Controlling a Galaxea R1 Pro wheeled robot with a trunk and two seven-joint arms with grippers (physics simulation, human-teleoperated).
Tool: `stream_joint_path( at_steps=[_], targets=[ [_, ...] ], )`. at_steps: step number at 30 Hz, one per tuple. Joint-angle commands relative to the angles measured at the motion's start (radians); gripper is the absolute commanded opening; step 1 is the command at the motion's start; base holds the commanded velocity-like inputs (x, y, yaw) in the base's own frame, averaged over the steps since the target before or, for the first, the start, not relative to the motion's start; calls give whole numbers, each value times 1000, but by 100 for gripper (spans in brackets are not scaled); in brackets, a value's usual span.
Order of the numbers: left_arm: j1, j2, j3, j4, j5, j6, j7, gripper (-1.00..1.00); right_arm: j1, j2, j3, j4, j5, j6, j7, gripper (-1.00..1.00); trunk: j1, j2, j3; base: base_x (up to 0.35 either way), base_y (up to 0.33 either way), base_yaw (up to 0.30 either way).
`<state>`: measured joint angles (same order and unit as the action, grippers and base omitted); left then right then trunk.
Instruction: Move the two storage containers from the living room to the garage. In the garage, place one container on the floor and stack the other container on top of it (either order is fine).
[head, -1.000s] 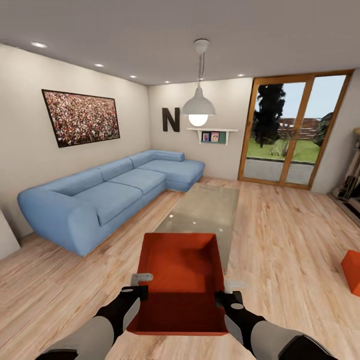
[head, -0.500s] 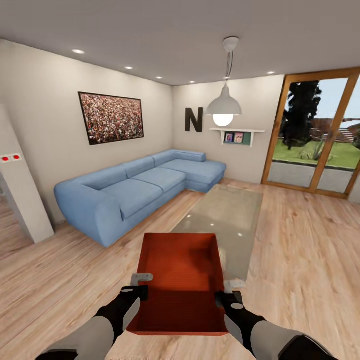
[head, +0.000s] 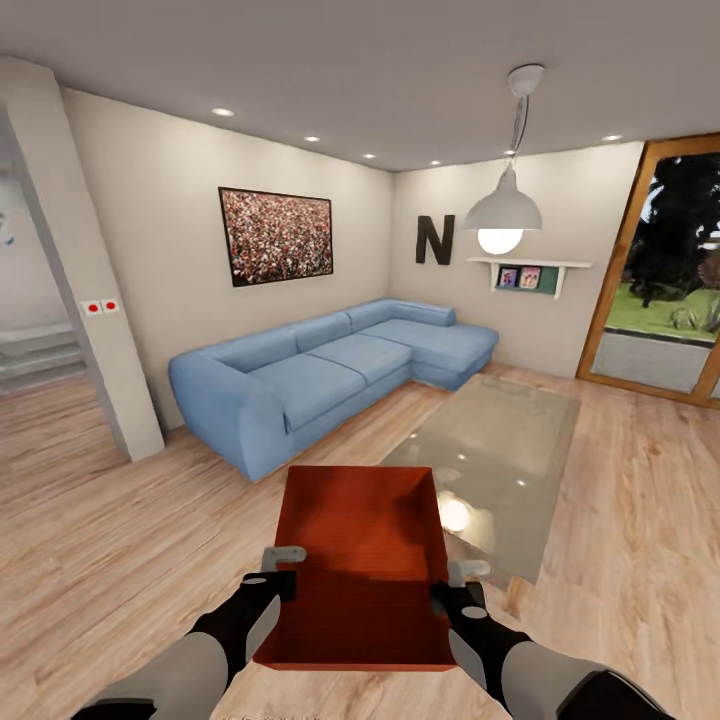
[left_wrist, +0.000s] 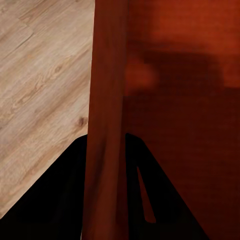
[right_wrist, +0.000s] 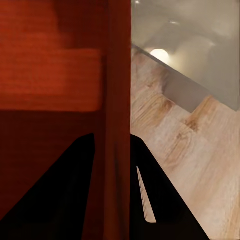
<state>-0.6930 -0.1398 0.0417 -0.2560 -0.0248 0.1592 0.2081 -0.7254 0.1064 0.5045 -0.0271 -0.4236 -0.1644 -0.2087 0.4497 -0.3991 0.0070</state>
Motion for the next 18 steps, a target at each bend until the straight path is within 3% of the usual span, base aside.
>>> stream_joint_path(
  at_steps=[1,18],
  targets=[
    [0,0,13,-3,-26,8,13,-100,0,-7,0,3,-20,-7,-8,-100,0,-1,0,0,0,295],
    [0,0,12,-3,-26,9,13,-100,0,-5,0,3,-20,-7,-8,-100,0,-1,0,0,0,295]
  ],
)
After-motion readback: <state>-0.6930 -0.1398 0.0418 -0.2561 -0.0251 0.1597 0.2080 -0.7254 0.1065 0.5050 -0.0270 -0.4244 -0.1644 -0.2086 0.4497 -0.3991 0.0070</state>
